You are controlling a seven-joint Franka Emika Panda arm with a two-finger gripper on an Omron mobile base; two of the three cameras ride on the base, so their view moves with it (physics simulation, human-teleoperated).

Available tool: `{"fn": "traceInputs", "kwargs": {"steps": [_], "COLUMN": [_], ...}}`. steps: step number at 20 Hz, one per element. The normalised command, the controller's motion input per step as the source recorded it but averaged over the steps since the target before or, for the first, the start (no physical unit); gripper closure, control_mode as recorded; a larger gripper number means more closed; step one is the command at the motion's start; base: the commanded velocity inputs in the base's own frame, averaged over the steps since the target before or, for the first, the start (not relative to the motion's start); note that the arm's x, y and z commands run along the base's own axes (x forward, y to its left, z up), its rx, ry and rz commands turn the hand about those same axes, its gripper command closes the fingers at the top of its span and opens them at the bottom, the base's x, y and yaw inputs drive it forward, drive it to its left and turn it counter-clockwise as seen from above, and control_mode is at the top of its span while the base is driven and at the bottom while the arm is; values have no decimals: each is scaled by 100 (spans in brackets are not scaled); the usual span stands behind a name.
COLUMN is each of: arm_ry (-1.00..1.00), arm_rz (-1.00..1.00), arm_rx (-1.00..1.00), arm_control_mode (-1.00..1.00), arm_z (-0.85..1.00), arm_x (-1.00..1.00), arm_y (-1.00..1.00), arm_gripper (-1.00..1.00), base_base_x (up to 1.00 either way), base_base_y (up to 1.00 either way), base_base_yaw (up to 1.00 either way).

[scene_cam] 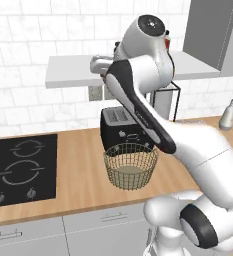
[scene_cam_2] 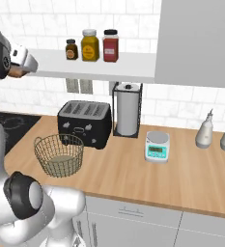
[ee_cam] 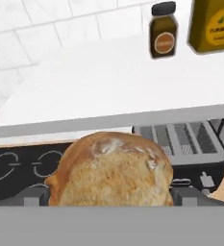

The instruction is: Open the cabinet, pick up the bread from the cabinet and place it in the basket. Then move the basket to the dining counter.

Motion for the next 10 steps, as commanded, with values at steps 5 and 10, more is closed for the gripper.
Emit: {"fn": "traceInputs", "kwargs": {"steps": [5, 10], "arm_ry": [6, 29], "arm_rz": [0, 0], "arm_rx": [3, 0], "arm_control_mode": [-100, -100], "arm_z": [-56, -100], "arm_x": [-100, -93], "arm_y": [0, -31], "arm_gripper": [100, 100], "base_base_x": [0, 0], "base_base_y": [0, 0], "base_base_yaw": [0, 0]}}
